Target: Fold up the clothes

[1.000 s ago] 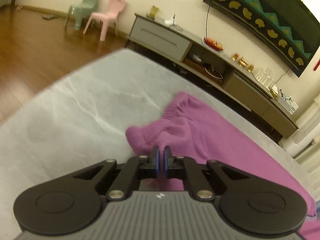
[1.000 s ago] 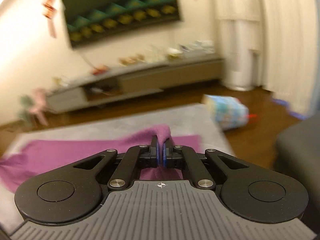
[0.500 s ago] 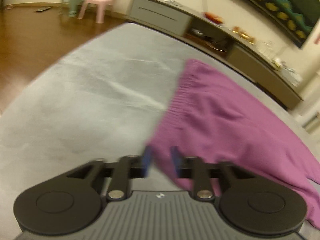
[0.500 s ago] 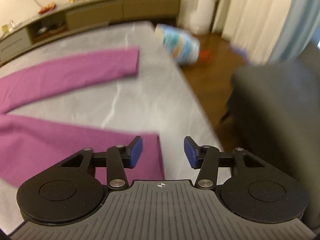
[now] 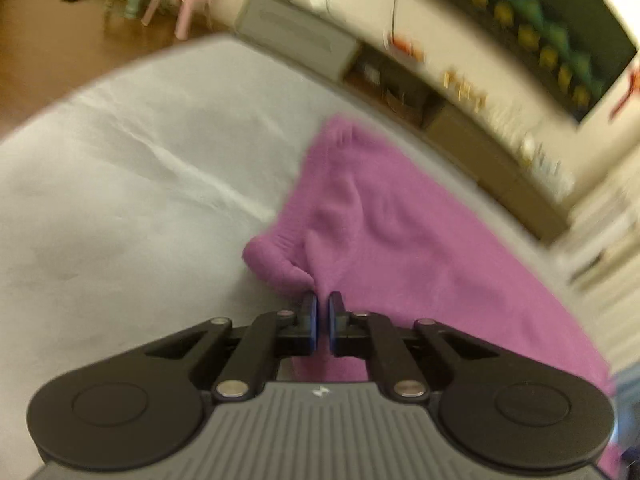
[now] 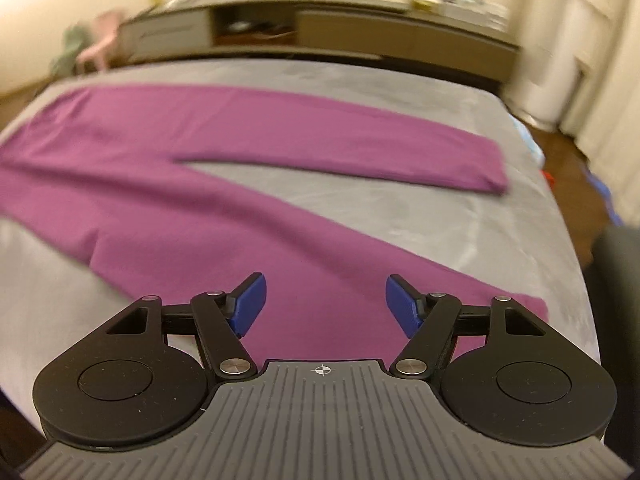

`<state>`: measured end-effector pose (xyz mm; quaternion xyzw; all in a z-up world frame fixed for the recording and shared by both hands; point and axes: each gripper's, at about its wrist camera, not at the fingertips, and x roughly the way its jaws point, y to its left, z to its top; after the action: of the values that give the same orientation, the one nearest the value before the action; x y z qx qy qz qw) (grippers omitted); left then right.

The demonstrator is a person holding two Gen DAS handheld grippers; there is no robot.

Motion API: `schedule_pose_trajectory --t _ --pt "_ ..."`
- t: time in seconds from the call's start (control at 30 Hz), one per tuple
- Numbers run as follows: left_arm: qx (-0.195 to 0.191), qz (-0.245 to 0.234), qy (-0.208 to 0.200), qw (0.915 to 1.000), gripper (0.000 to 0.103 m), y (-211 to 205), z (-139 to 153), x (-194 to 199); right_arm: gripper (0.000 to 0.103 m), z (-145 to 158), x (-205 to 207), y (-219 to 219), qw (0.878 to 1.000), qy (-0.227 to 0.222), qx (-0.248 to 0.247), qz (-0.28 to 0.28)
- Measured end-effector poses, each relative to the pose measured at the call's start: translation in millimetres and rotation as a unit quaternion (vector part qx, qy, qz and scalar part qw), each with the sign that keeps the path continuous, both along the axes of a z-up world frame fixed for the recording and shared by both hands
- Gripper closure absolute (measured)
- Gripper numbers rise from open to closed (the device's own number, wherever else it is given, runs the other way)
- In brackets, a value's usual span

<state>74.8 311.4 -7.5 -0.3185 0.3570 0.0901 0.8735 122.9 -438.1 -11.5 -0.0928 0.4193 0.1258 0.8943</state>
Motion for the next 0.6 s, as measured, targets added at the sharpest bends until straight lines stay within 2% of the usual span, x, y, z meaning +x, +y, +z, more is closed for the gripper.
schedule_pose_trajectory --t 0.1,0.2,0.23,0.3,0.37,0.4,0.47,0.53,0.6 --pt "-0.018 0.063 0.033 0.9973 0.097 13.5 -7.1 -34.6 0.037 -0.5 2.2 33.0 0.999 0.007 -0.013 0.047" --pt "-0.003 0.080 0.062 0.9949 0.081 17.4 -9.1 -36.6 0.037 -4.5 13.3 79.4 0.995 0.015 -0.002 0.095" --pt "0.012 0.084 0.058 0.9947 0.076 14.5 -2.4 -36.5 0.037 -8.3 15.0 98.7 0.993 0.014 -0.001 0.113" --pt "0.072 0.080 0.032 0.9937 0.065 -2.3 20.1 -35.4 0.038 -16.0 18.2 137.0 0.989 0.013 0.000 0.149" --pt "0.135 0.045 0.007 0.9898 0.047 -27.6 41.6 -24.4 0.038 -27.8 17.1 162.0 0.986 0.014 0.003 0.165" --pt "0.150 0.010 -0.001 0.9886 0.045 -40.5 49.4 -13.1 0.040 -36.4 16.0 171.3 0.986 0.018 0.000 0.167" --pt "0.173 -0.080 0.010 0.9817 0.038 -72.3 46.5 25.7 0.043 -53.2 13.6 183.6 0.986 0.025 -0.008 0.165" --pt "0.194 -0.170 0.024 0.9659 0.038 -104.7 41.7 66.0 0.042 -62.3 13.1 182.7 0.988 0.027 0.001 0.153" --pt "0.206 -0.224 0.058 0.9509 0.038 -130.4 21.1 111.5 0.041 -59.9 7.9 177.3 0.987 0.045 -0.001 0.156"
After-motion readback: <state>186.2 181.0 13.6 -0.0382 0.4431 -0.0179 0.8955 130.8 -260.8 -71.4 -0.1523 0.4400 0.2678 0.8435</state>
